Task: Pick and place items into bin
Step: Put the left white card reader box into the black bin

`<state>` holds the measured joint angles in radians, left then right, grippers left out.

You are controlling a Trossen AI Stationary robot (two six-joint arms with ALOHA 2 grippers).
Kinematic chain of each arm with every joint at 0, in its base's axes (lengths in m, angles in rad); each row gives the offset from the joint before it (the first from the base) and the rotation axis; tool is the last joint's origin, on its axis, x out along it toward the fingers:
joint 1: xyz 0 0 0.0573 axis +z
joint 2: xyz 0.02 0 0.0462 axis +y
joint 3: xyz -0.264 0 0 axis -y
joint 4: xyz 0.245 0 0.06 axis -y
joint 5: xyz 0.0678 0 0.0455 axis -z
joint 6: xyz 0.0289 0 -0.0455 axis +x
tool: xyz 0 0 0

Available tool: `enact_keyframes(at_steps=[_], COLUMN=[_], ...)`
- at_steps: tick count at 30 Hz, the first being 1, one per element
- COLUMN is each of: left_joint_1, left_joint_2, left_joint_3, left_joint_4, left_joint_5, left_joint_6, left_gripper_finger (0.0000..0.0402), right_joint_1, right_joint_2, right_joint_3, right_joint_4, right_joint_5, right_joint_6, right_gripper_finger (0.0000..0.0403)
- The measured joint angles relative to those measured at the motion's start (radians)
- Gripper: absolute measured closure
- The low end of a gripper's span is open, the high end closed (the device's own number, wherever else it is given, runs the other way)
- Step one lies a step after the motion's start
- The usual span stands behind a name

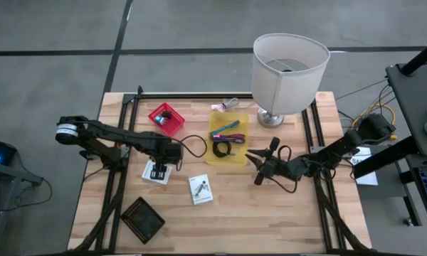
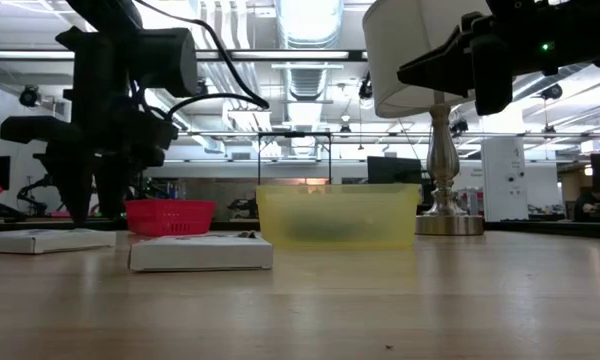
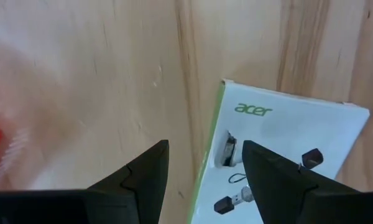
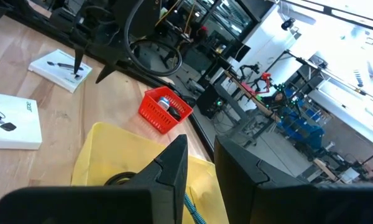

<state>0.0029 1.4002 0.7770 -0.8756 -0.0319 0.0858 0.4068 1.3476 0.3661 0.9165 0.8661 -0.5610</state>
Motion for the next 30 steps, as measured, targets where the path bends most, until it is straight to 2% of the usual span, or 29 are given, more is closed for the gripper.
enact_keyframes(at_steps=[11, 16, 30], left_joint_1=[0.0, 0.0, 0.0], left_joint_2=[0.0, 0.0, 0.0], left_joint_3=[-0.056, -0.06, -0.035], left_joint_4=[0.034, 0.116, 0.125], left_joint_5=[-0.002, -0.002, -0.012], left_joint_6=[-0.028, -0.022, 0.003], left_gripper_finger=[0.0213, 0.0213, 0.0213], right_joint_1=[0.0, 0.0, 0.0], right_joint_2=[0.0, 0.0, 0.0], right_joint_3=[0.0, 0.0, 0.0], right_joint_4=[0.0, 0.0, 0.0], right_joint_5=[0.0, 0.0, 0.0], right_joint_6=[0.0, 0.0, 0.0], right_gripper_finger=[0.0335, 0.0335, 0.0335])
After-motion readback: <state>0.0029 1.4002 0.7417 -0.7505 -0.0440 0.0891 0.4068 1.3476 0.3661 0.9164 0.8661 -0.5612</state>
